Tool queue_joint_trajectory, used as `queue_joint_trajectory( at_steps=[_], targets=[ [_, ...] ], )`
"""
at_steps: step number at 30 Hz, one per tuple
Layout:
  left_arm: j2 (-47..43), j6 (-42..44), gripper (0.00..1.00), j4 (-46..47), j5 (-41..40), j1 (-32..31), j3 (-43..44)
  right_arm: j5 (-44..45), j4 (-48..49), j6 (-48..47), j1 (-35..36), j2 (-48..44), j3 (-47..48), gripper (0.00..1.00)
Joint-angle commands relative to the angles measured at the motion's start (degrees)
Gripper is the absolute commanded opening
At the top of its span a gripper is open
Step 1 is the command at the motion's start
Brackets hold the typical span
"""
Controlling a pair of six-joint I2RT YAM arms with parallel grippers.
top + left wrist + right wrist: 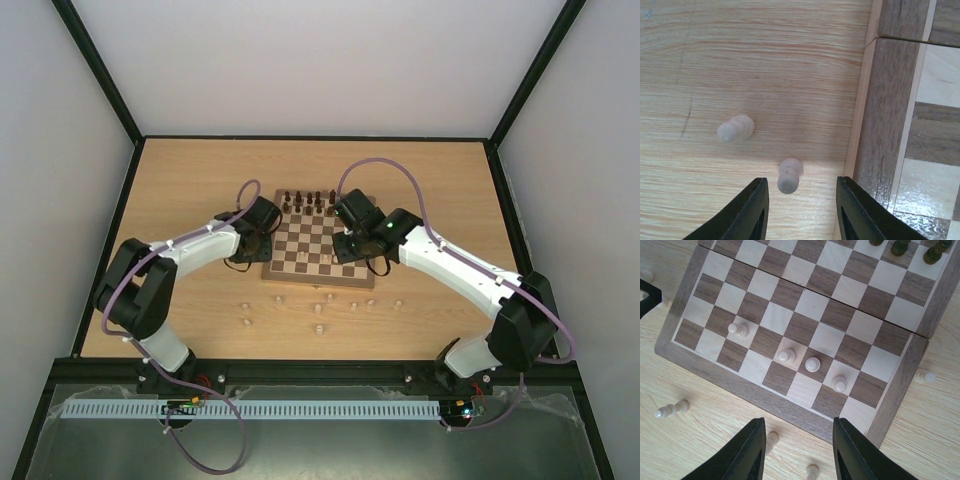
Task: Set up the chess pieces on the board
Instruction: Pick up the chess piece at the center of the board.
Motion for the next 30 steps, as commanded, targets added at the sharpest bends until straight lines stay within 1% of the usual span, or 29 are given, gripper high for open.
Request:
queue_joint_trajectory(
  at_steps=[1, 9, 18, 21, 24, 25, 27, 30],
  targets=[
    [1.8, 1.2, 0.39, -0.3, 0.5, 1.2, 1.3, 0.7, -1.9, -1.1, 0.3, -1.2, -1.2, 0.37],
    [2.9, 1.8, 0.36, 0.3, 0.2, 2.7, 0.7, 0.8, -1.5, -1.1, 0.3, -0.9, -1.7, 0.37],
    [5.0, 2.7, 0.26, 1.4, 2.1, 2.7, 0.0, 0.7, -1.0, -1.3, 0.3, -0.3, -2.3, 0.37],
    [5.4, 2.8, 0.19, 1.5, 2.8, 2.7, 0.0, 0.8, -0.8, -1.2, 0.3, -0.3, -2.6, 0.37],
    [5.0, 2.9, 0.08, 1.0, 2.5, 2.7, 0.2, 0.9, -0.8, -1.1, 0.3, -0.5, -2.8, 0.37],
    [4.7, 3.0, 0.06, 0.6, 2.3, 2.7, 0.3, 1.0, -0.9, -1.1, 0.3, -0.6, -2.9, 0.37],
    [3.3, 2.7, 0.04, -0.8, 2.1, 2.3, 1.1, 1.1, -1.1, -1.1, 0.3, -0.7, -2.9, 0.37],
    [0.1, 2.3, 0.03, -5.6, -0.2, 0.0, 4.4, 1.5, -1.5, -1.0, 0.2, -1.3, -2.9, 0.37]
  ],
)
